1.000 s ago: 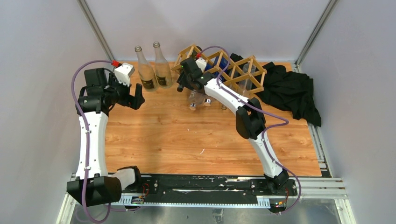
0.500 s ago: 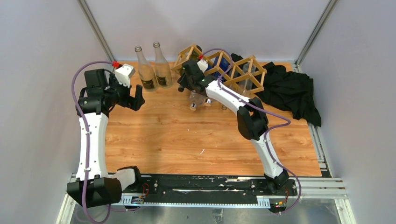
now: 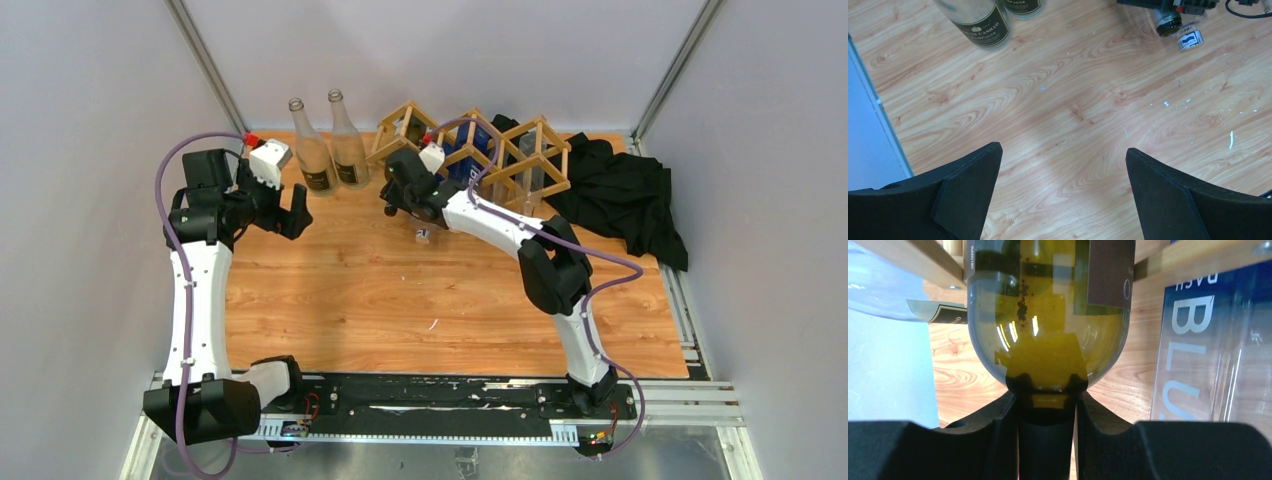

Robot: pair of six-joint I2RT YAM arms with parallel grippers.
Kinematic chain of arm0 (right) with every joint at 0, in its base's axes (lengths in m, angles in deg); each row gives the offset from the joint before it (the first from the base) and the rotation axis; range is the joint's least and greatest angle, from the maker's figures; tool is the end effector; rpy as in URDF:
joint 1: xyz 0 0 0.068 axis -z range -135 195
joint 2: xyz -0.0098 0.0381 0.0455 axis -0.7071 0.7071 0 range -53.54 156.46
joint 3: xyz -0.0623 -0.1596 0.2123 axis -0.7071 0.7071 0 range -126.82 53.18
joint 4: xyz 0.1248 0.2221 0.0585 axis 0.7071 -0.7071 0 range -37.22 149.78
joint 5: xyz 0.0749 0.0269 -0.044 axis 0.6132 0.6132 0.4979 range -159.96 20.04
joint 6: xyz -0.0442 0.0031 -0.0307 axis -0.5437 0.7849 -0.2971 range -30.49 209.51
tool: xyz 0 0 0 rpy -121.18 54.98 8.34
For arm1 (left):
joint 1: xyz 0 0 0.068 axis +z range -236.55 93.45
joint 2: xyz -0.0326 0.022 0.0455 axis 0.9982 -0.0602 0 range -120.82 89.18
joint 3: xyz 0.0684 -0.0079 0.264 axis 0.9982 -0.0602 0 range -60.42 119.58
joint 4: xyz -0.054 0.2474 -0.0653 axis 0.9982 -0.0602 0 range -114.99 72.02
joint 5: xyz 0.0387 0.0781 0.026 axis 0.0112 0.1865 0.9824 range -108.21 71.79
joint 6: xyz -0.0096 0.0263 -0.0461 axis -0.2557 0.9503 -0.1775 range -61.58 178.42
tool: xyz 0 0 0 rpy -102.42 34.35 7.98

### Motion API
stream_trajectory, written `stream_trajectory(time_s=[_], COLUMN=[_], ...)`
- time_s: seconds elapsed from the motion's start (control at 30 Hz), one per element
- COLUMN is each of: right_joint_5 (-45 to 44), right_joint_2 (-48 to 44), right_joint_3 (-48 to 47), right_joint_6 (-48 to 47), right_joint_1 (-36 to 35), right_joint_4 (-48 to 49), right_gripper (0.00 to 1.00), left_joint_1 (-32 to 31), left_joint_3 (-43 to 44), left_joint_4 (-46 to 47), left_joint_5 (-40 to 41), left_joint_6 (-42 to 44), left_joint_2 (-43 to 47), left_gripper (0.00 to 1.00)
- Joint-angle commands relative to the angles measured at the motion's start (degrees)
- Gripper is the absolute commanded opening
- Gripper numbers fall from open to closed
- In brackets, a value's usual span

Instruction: Take the wine bottle off the wine rack

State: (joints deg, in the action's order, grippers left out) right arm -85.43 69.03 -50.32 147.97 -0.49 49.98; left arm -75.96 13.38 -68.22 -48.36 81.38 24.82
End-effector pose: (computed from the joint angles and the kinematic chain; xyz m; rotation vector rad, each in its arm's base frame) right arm 0.3630 0.3556 0.2605 0.4155 2.1236 0.8229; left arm 0.2167 0.0223 0.3825 0.4994 2.1261 -0.2724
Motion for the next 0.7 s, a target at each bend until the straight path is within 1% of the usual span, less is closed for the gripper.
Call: stream_trajectory(time_s=[0.0, 0.13, 0.4, 0.67], right_joint_5=[-3.4, -4.0, -3.7, -2.6], right_joint_2=[-3.6, -6.1, -13.4, -19.0], right_joint_3=[2.9, 6.4, 17.6, 24.6], right_joint_6=[-1.6, -2.2, -1.8, -0.5], right_joint_1=[-1.4, -2.6, -5.9, -8.1], right_joint_4=[2.5, 4.5, 11.2, 13.9], right_gripper=[0.00, 0.00, 0.00, 0.00], left_joint_1=[0.1, 0.1, 0.1, 0.1], left_joint_3=[-0.4, -0.9, -1.8, -2.9], left_joint_4=[-0.6, -0.6, -0.6, 1.1], left_joint_5=[-0.9, -1.2, -2.7, -4.9], left_joint_6=[1.4, 2.3, 4.1, 6.0], left_joint_2=[-0.9, -0.7, -0.6, 0.1], left_gripper=[1.00, 1.00, 1.00, 1.00])
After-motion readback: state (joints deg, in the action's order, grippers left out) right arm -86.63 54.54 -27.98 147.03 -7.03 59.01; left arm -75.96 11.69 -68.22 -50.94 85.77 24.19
